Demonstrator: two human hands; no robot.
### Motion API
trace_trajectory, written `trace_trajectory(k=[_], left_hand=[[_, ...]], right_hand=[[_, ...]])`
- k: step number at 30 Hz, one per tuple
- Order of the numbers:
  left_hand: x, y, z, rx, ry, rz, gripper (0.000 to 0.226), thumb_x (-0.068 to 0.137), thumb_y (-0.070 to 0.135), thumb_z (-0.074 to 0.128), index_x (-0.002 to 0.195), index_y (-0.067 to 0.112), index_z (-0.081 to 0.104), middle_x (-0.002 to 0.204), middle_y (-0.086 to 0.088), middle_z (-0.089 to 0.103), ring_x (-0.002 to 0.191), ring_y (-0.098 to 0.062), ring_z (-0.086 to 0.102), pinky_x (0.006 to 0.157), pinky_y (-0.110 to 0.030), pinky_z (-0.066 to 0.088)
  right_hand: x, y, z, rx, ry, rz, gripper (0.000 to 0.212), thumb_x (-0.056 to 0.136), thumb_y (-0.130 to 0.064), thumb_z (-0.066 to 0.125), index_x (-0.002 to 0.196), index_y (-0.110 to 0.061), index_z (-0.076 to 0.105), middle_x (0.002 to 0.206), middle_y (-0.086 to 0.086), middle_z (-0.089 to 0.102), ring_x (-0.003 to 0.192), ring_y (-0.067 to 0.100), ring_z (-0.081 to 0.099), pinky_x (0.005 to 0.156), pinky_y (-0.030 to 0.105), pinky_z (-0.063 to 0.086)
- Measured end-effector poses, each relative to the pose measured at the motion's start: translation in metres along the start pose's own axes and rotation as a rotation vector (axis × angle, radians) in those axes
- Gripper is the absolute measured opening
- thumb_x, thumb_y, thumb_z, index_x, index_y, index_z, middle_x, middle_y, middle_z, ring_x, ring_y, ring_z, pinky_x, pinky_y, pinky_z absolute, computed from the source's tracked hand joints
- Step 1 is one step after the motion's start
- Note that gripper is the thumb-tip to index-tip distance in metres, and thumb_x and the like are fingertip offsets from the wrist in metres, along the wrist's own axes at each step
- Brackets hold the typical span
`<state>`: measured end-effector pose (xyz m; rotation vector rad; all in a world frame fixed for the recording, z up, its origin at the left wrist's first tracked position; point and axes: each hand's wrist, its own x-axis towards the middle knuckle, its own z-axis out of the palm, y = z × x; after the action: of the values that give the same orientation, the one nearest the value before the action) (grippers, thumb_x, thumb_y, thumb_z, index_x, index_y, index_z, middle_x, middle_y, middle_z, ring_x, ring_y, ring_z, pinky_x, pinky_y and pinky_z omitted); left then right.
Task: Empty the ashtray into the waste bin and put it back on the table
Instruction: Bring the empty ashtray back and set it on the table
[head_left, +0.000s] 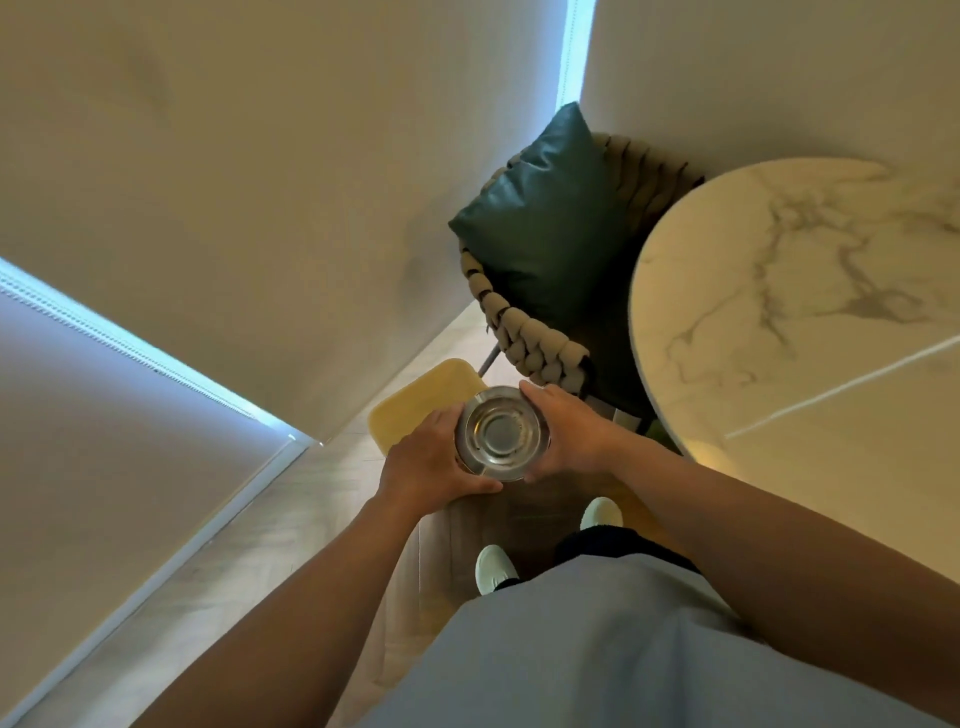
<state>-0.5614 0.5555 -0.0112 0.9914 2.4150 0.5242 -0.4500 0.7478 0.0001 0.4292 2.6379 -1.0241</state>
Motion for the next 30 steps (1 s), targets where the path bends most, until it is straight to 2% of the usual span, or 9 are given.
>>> trace_trajectory(k=[5,7,10,13,15,18,20,24,30], left_hand=[[0.008,0.035,0.013,0.029,-0.044,0.119,0.101,0.05,0.076,0.077,0.136,0.038,0.039,0.122,0.014,0.059,0.096,-0.001,0.045,0.071,-0.013,0.034],[0.011,0.053,0.02,0.069,-0.052,0.17,0.101,0.05,0.078,0.074,0.136,0.039,0.039,0.121,0.015,0.059,0.095,-0.001,0.046,0.07,-0.012,0.032],[0.013,0.083,0.029,0.083,-0.098,0.241,0.098,0.053,0.08,0.072,0.136,0.038,0.039,0.117,0.017,0.058,0.093,-0.001,0.05,0.077,-0.014,0.041],[0.009,0.12,0.046,-0.011,-0.075,0.352,0.081,0.063,0.064,0.081,0.129,0.037,0.044,0.099,0.032,0.05,0.096,0.012,0.053,0.076,-0.002,0.042],[0.006,0.145,0.06,-0.051,-0.109,0.364,0.073,0.069,0.055,0.083,0.129,0.041,0.044,0.107,0.031,0.053,0.104,0.01,0.055,0.09,-0.01,0.046],[-0.001,0.187,0.079,0.049,-0.245,0.348,0.095,0.065,0.053,0.085,0.144,0.033,0.037,0.139,0.009,0.051,0.124,-0.014,0.053,0.103,-0.034,0.046],[-0.008,0.21,0.096,0.035,-0.24,0.391,0.088,0.069,0.052,0.084,0.142,0.032,0.04,0.135,0.007,0.055,0.122,-0.015,0.055,0.102,-0.03,0.045],[-0.021,0.248,0.13,0.017,-0.24,0.489,0.066,0.069,0.06,0.08,0.122,0.048,0.043,0.109,0.021,0.058,0.105,-0.008,0.06,0.088,-0.015,0.045],[-0.024,0.288,0.166,0.146,-0.254,0.536,0.098,0.057,0.079,0.071,0.14,0.04,0.037,0.123,0.016,0.057,0.107,-0.007,0.059,0.091,-0.028,0.053]], right_hand=[[-0.04,0.027,-0.007,0.076,0.113,0.043,0.105,0.061,-0.034,0.092,0.144,-0.02,0.031,0.133,0.001,0.049,0.123,0.018,0.044,0.098,0.025,0.034],[-0.059,0.036,-0.013,0.087,0.145,0.086,0.108,0.061,-0.035,0.092,0.147,-0.018,0.028,0.133,0.004,0.048,0.123,0.02,0.046,0.101,0.029,0.039],[-0.089,0.05,-0.022,0.103,0.195,0.136,0.107,0.063,-0.036,0.091,0.147,-0.015,0.029,0.134,0.008,0.048,0.123,0.023,0.048,0.105,0.035,0.042],[-0.126,0.07,-0.031,0.138,0.26,0.15,0.1,0.064,-0.036,0.091,0.144,-0.013,0.034,0.135,0.009,0.051,0.122,0.024,0.049,0.103,0.033,0.041],[-0.153,0.086,-0.035,0.145,0.284,0.191,0.1,0.063,-0.035,0.091,0.143,-0.015,0.034,0.134,0.008,0.051,0.122,0.023,0.049,0.105,0.035,0.043],[-0.193,0.112,-0.04,0.173,0.298,0.239,0.101,0.06,-0.033,0.092,0.141,-0.015,0.035,0.129,0.008,0.051,0.119,0.022,0.048,0.103,0.037,0.044],[-0.218,0.127,-0.042,0.188,0.307,0.273,0.102,0.058,-0.033,0.093,0.14,-0.015,0.035,0.127,0.008,0.051,0.118,0.022,0.049,0.102,0.037,0.045],[-0.264,0.156,-0.042,0.196,0.325,0.341,0.109,0.056,-0.035,0.094,0.143,-0.016,0.031,0.128,0.009,0.05,0.119,0.024,0.049,0.104,0.039,0.045],[-0.315,0.19,-0.044,0.232,0.368,0.394,0.107,0.056,-0.034,0.094,0.141,-0.016,0.032,0.128,0.008,0.049,0.118,0.024,0.049,0.102,0.037,0.046]])
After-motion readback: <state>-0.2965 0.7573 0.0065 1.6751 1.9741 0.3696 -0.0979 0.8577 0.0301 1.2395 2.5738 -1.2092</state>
